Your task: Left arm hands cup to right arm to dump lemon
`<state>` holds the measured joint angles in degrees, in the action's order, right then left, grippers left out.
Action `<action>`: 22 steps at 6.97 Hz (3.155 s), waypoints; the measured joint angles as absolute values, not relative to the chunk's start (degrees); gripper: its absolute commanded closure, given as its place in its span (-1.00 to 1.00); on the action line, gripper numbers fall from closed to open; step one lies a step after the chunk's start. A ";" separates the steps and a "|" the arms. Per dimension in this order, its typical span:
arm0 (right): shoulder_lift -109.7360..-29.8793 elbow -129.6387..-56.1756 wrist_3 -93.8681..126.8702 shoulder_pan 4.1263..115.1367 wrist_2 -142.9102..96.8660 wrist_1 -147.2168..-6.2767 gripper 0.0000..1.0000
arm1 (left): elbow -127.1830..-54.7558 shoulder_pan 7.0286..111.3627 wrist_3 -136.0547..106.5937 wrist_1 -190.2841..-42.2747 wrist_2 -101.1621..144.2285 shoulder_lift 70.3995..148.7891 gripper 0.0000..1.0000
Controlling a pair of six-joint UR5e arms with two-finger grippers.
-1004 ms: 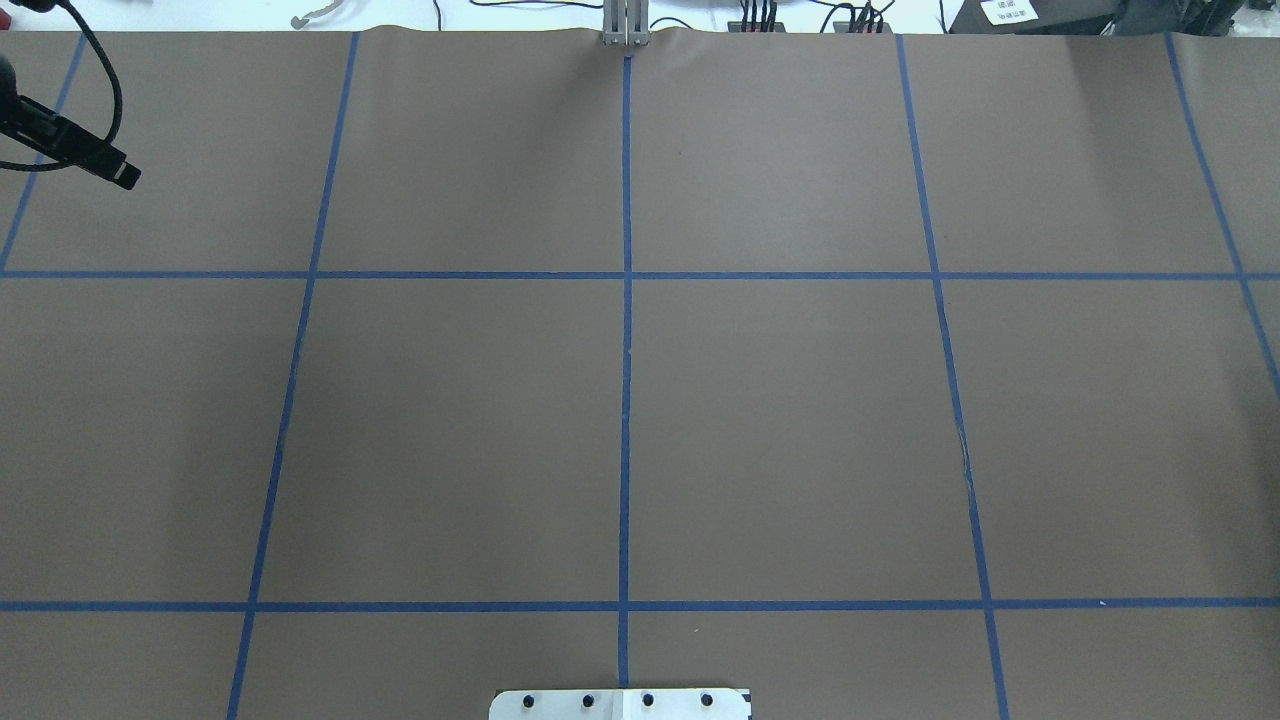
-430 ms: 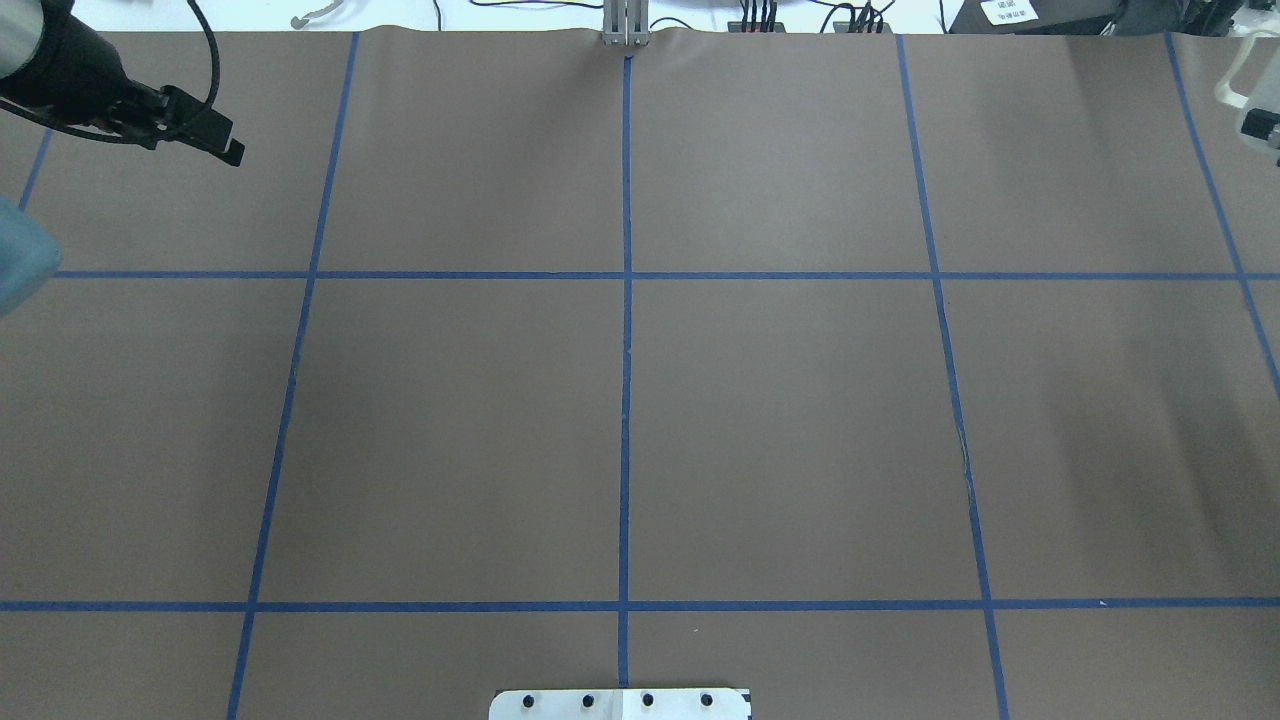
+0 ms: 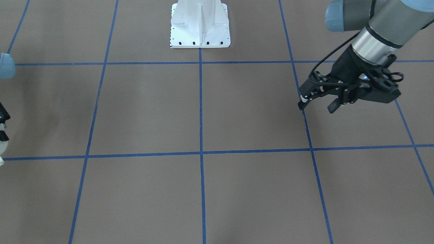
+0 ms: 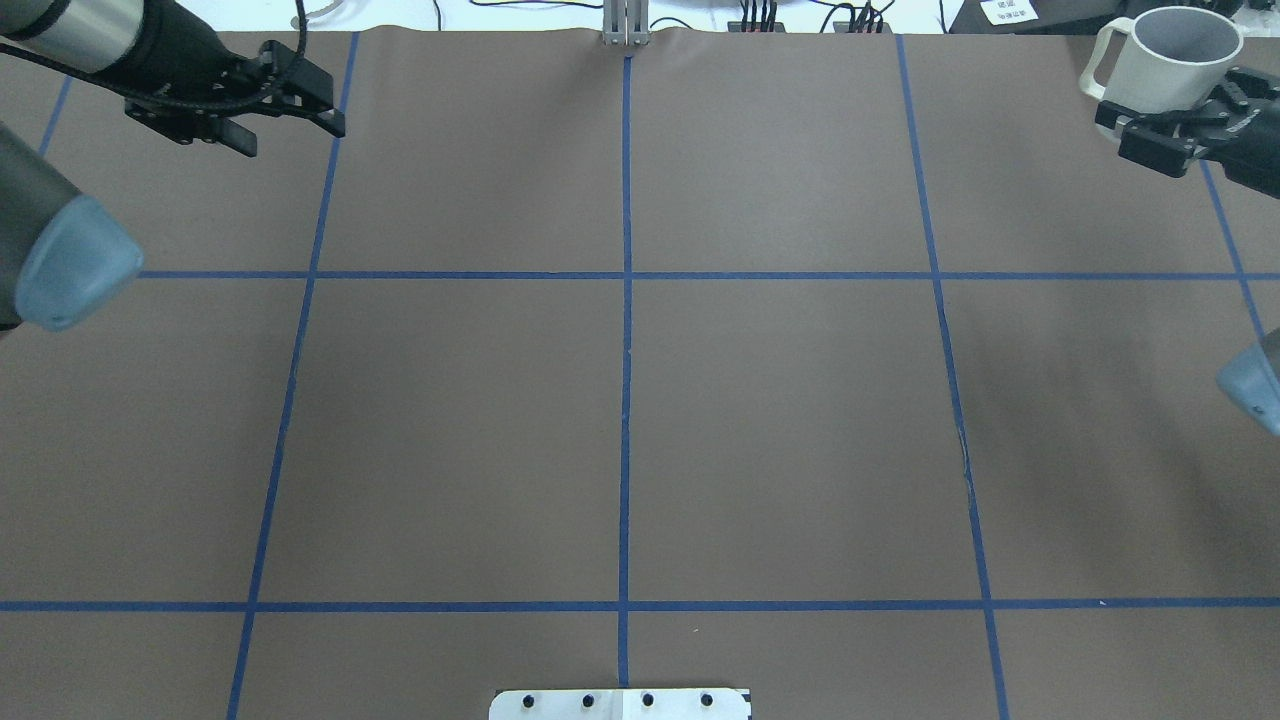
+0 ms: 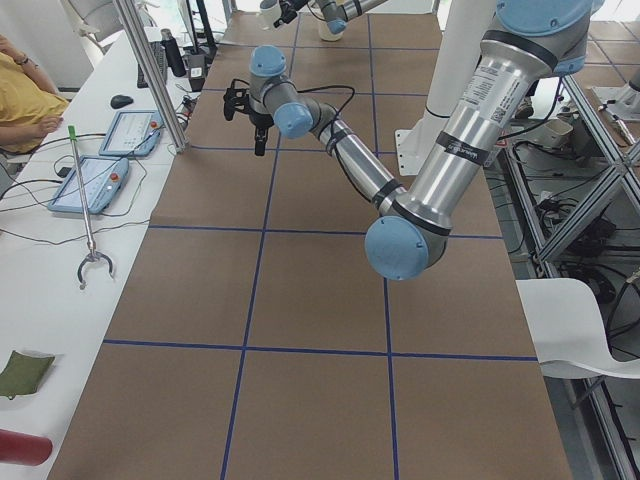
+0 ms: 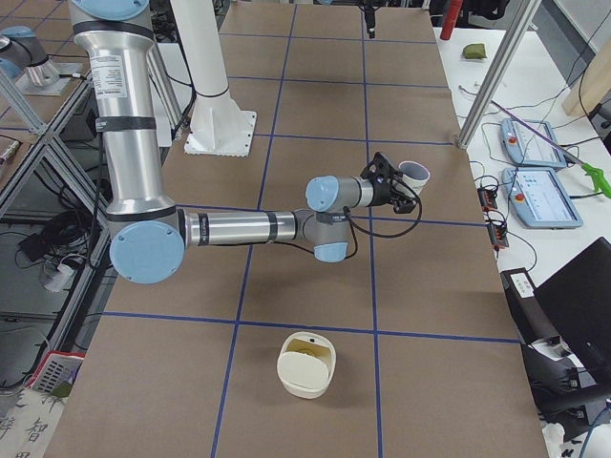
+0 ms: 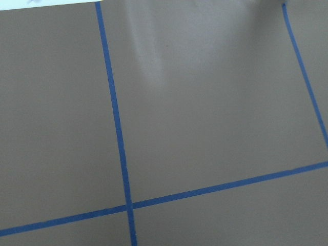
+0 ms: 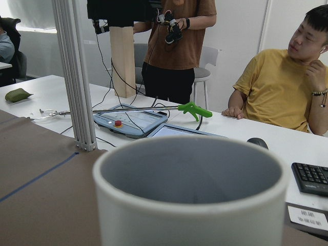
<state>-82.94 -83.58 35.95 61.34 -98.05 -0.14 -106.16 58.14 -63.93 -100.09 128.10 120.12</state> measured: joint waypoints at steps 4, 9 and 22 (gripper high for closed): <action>-71.70 -83.90 23.00 46.86 -74.71 -11.10 0.98 | -104.86 53.40 -84.43 -100.36 127.77 129.52 -0.98; -55.94 -83.88 13.58 30.83 -49.29 -33.79 1.00 | -100.30 51.40 -91.06 -103.06 124.98 132.66 -0.98; -49.34 -83.25 17.84 21.74 -36.81 -38.30 0.99 | -95.54 46.84 -100.20 -113.67 122.67 134.77 0.08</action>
